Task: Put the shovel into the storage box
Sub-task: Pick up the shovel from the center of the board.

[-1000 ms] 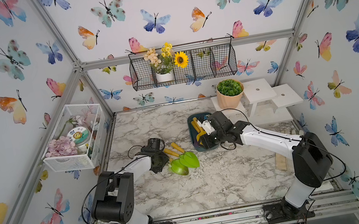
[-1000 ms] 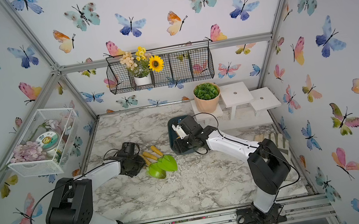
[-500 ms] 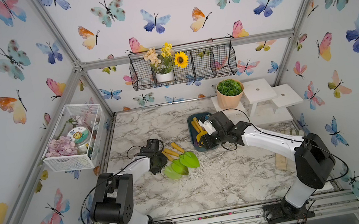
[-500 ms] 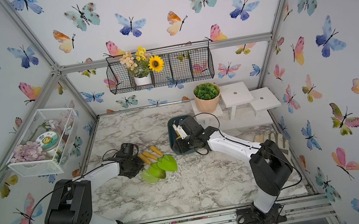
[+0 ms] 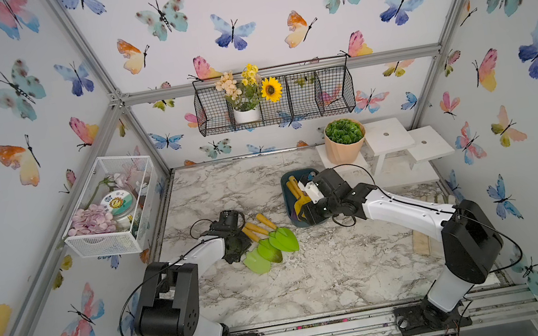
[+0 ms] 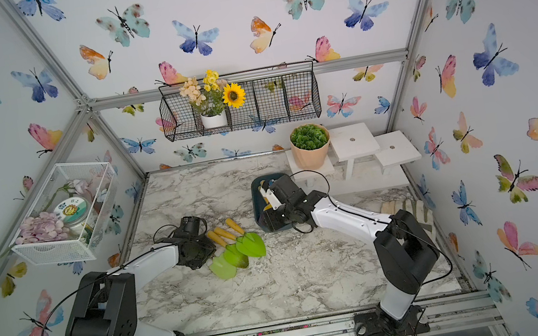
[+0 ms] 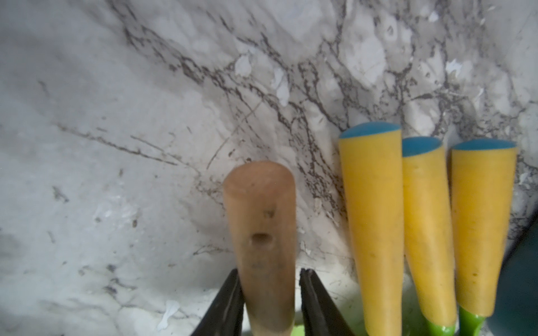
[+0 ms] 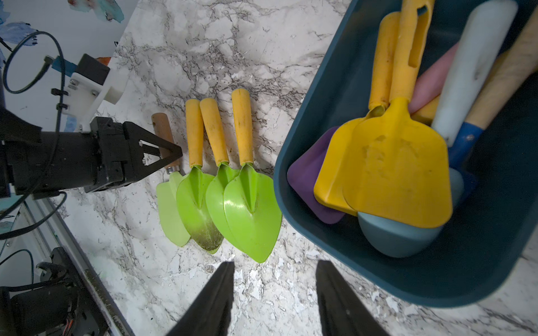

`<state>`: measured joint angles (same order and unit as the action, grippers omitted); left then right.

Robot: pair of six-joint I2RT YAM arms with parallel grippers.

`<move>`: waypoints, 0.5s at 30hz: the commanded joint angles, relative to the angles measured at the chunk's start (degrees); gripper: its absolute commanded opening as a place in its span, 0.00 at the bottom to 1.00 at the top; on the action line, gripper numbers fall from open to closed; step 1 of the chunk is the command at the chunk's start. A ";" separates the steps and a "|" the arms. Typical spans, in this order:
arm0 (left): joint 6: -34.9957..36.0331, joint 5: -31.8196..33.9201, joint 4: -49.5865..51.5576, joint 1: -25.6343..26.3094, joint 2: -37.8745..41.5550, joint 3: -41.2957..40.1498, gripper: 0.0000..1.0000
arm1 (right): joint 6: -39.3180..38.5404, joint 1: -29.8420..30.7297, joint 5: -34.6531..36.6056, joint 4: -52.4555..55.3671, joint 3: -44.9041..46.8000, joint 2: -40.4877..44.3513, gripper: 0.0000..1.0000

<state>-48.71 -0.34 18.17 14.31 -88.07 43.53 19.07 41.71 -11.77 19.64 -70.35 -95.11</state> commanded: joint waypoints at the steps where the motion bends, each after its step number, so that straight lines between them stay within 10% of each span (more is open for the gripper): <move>1: 1.55 1.50 3.85 -0.33 -2.45 -0.44 0.34 | 0.71 0.21 1.15 -0.92 1.15 1.68 0.50; 15: 4.00 3.75 8.94 -0.33 2.54 0.83 0.07 | 0.20 0.21 2.01 -1.36 0.85 1.78 0.50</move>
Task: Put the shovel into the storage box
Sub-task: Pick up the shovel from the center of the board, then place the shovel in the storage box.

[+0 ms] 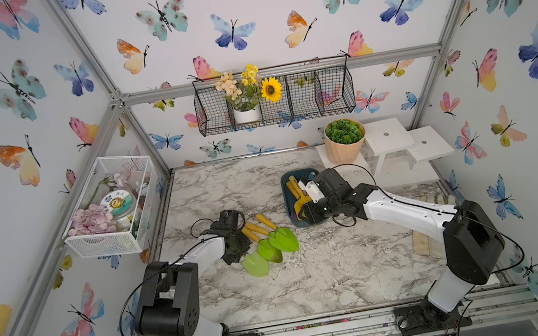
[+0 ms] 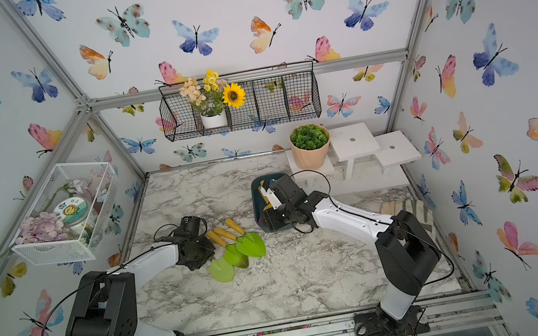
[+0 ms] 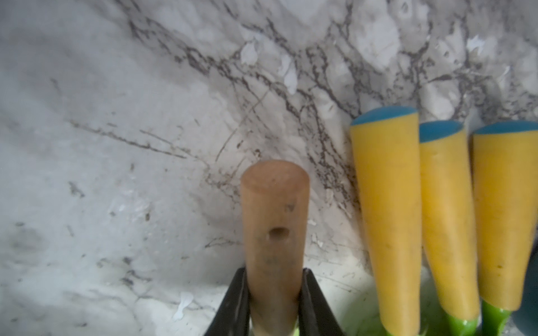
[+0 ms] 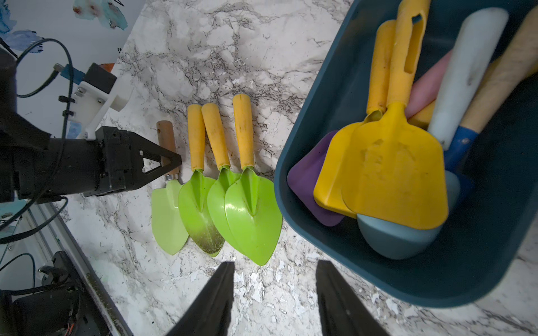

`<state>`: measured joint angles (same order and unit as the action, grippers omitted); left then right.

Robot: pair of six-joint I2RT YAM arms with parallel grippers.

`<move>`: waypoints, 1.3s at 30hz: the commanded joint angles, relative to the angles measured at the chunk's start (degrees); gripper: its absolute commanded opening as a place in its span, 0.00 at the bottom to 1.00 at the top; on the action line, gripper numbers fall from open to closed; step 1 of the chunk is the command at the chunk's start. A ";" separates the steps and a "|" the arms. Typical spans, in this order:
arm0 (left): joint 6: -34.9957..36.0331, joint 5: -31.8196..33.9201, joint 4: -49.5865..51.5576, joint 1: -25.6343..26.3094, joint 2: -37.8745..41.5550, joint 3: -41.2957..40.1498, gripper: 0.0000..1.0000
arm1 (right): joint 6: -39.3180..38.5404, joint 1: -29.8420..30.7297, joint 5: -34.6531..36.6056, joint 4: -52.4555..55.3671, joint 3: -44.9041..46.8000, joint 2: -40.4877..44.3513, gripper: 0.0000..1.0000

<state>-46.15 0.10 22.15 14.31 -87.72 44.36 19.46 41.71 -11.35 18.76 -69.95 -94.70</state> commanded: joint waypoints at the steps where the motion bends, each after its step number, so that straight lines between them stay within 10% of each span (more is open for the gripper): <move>1: 1.66 3.66 5.66 -0.33 2.79 0.30 0.06 | -0.26 0.21 1.60 -0.48 0.31 1.27 0.50; 19: 4.35 6.02 11.60 3.35 8.13 11.58 0.01 | -2.17 0.21 1.52 0.41 -2.23 0.62 0.50; 39: 13.77 2.81 9.75 14.17 -16.27 44.44 0.00 | -0.05 -0.56 4.86 1.54 0.97 4.44 0.51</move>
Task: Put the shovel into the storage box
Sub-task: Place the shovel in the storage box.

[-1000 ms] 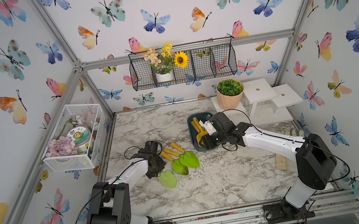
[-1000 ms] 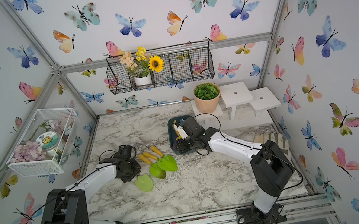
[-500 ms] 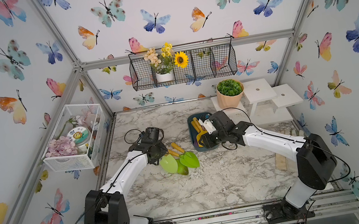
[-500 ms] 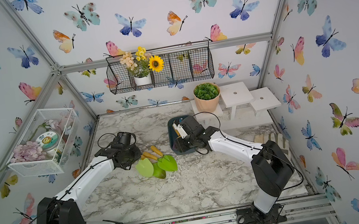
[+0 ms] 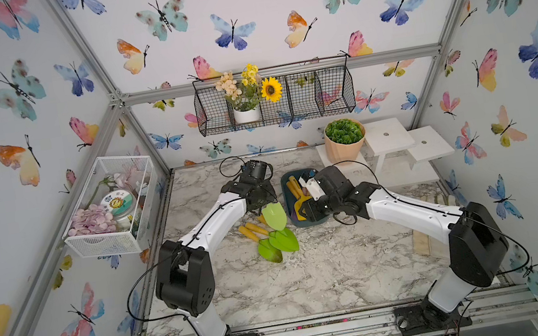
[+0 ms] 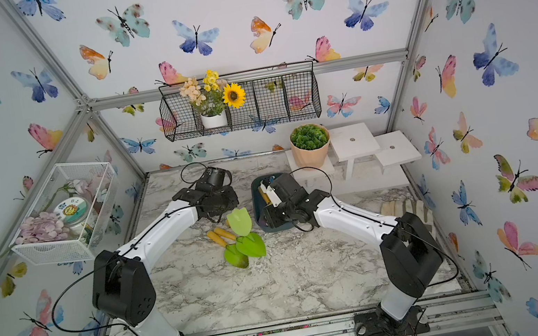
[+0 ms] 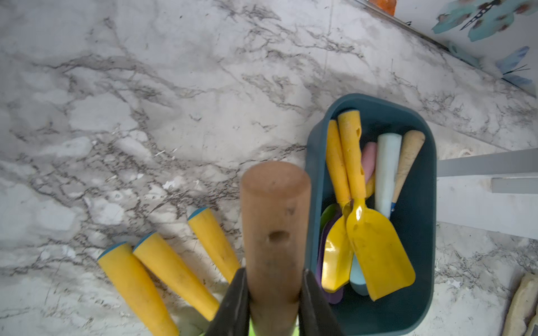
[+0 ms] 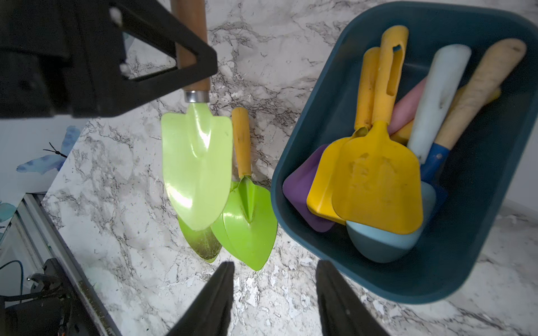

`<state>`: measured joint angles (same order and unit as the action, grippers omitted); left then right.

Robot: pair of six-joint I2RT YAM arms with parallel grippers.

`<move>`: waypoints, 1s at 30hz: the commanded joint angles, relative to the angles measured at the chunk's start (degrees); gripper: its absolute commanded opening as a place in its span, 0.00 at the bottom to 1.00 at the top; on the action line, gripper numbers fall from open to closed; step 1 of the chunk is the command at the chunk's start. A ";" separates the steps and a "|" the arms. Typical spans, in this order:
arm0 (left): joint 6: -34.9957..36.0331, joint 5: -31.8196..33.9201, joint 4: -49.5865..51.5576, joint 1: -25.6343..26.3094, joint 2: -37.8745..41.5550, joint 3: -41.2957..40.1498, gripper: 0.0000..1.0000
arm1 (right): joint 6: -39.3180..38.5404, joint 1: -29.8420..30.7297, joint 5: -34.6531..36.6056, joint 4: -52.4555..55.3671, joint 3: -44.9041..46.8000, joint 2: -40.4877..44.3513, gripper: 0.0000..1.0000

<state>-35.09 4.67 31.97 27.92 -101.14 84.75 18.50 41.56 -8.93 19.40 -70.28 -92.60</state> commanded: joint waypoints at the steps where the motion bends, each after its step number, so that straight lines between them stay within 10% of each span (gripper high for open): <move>1: 3.17 -2.69 -0.30 0.60 -4.34 5.71 0.00 | 1.09 -0.51 2.74 0.98 1.77 2.80 0.51; 14: 9.11 -12.30 0.29 2.89 -22.24 24.32 0.01 | 1.80 -1.97 5.41 3.05 4.71 6.38 0.51; 30: 10.38 -11.44 0.63 3.11 -27.00 24.34 0.05 | 1.36 -2.89 5.50 3.50 4.45 6.12 0.51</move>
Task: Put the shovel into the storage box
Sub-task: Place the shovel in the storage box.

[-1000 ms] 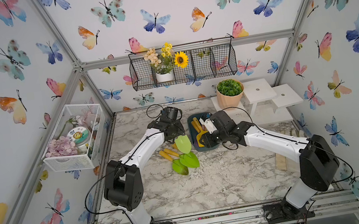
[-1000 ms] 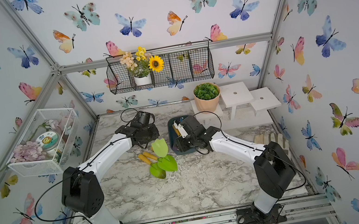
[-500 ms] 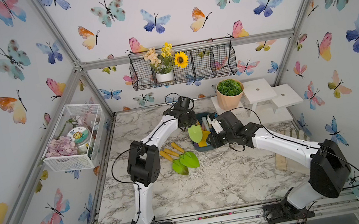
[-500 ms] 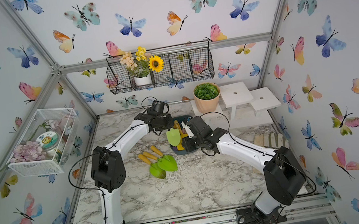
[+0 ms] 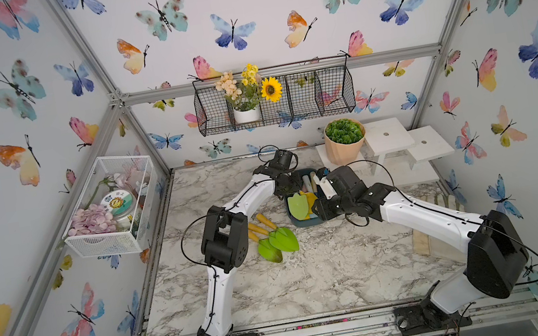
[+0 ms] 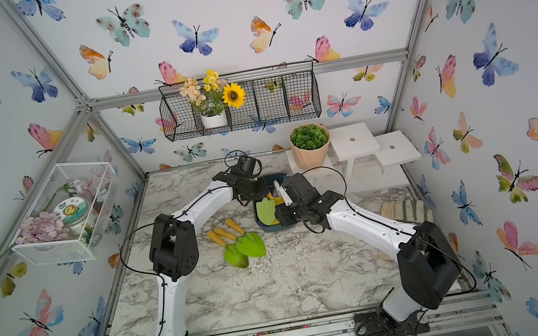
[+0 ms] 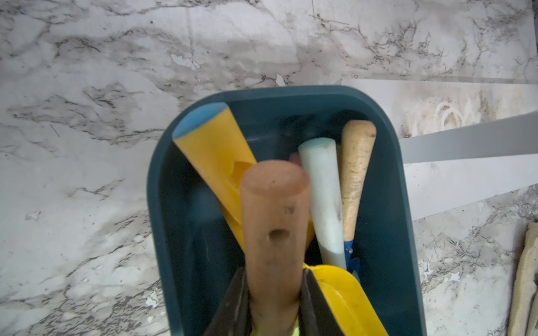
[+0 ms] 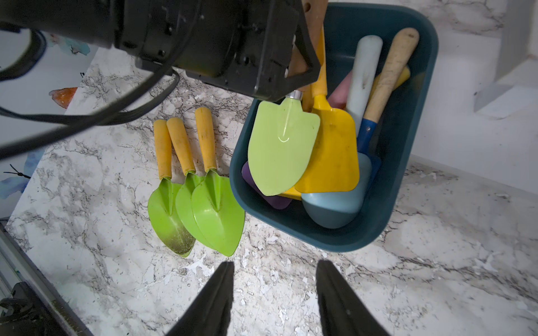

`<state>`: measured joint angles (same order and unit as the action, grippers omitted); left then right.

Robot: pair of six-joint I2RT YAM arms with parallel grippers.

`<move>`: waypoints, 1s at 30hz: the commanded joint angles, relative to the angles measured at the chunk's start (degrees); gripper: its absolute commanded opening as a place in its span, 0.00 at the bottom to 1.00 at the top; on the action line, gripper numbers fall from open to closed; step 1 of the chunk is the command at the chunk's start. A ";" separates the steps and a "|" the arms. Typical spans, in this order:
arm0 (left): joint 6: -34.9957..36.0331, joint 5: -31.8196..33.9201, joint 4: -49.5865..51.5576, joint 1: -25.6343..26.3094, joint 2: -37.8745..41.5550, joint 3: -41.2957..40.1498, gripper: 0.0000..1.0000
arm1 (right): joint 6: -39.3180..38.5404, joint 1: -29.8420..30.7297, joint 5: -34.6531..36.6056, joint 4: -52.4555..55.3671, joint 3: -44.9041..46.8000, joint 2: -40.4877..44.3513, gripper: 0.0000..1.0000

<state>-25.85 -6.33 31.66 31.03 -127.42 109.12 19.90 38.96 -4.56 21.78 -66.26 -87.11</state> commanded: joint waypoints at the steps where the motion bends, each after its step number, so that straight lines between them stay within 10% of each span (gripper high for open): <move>1: 1.15 -0.30 1.15 -0.04 -0.82 -0.05 0.06 | -0.04 -0.29 1.04 1.07 0.25 0.47 0.51; 14: 1.59 1.43 1.74 -0.58 0.00 -0.66 0.41 | 0.67 -0.29 0.87 0.63 0.34 0.27 0.51; 30: 1.24 2.28 -0.27 -0.58 10.10 -7.49 0.43 | 1.11 -0.29 -0.35 0.02 -1.58 -0.95 0.51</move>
<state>-24.84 -5.61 31.90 30.70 -122.06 102.43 20.45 38.92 -4.62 21.76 -66.28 -87.31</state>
